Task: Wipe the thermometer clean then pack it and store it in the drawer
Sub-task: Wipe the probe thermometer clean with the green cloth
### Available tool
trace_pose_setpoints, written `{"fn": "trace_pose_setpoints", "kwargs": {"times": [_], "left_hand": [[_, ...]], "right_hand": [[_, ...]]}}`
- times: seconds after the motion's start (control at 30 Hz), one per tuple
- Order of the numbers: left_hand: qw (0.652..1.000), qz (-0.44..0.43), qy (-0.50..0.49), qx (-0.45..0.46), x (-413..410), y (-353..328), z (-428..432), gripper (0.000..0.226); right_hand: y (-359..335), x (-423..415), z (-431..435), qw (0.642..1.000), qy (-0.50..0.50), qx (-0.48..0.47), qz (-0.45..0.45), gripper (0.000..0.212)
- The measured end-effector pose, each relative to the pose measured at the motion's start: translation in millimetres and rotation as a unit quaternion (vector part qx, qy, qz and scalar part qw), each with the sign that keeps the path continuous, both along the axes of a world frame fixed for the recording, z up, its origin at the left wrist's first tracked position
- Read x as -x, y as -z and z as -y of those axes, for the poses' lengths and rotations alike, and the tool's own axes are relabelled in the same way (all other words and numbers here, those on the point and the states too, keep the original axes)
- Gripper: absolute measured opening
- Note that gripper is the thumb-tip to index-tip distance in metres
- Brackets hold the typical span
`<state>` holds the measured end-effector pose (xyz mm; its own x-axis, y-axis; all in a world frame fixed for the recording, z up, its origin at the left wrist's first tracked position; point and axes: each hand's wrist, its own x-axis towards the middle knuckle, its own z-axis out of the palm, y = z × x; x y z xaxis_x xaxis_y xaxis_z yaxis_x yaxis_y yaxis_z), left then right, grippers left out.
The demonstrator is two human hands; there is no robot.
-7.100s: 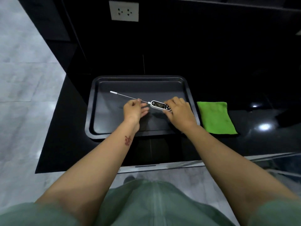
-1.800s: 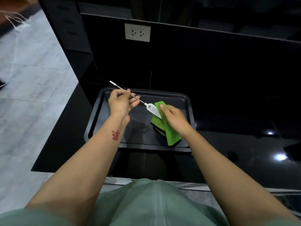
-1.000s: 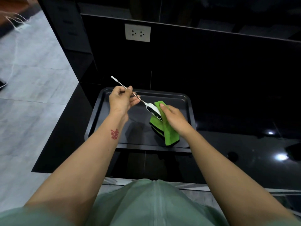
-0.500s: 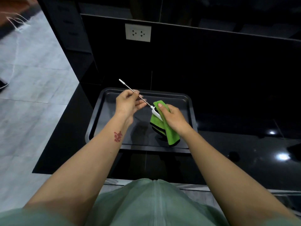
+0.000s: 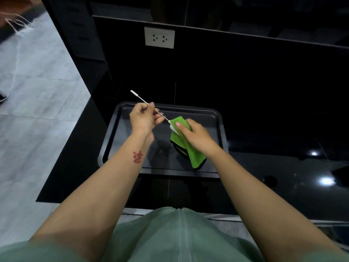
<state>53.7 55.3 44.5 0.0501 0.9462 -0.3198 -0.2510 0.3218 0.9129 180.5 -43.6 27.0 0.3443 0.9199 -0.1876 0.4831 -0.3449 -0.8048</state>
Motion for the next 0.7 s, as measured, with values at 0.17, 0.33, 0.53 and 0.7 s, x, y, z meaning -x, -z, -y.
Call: {"fn": "trace_pose_setpoints", "kwargs": {"times": [0.17, 0.33, 0.53, 0.7], "left_hand": [[0.999, 0.021, -0.045, 0.010, 11.5, -6.3, -12.6, 0.025], [1.000, 0.002, 0.010, 0.000, 4.1, -3.2, -3.1, 0.024], [0.999, 0.038, -0.015, 0.021, 7.2, -10.4, -5.1, 0.025], [0.998, -0.015, 0.050, 0.021, 4.2, -0.8, 4.3, 0.006]], "right_hand": [[2.0, -10.5, 8.2, 1.000, -0.006, -0.001, 0.012, 0.032], [-5.7, -1.7, 2.9, 0.999, -0.017, -0.006, 0.038, 0.039], [-5.5, -6.8, 4.1, 0.998, 0.044, -0.018, -0.049, 0.039], [2.5, -9.2, 7.3, 0.992, 0.079, -0.029, -0.094, 0.040]]}}
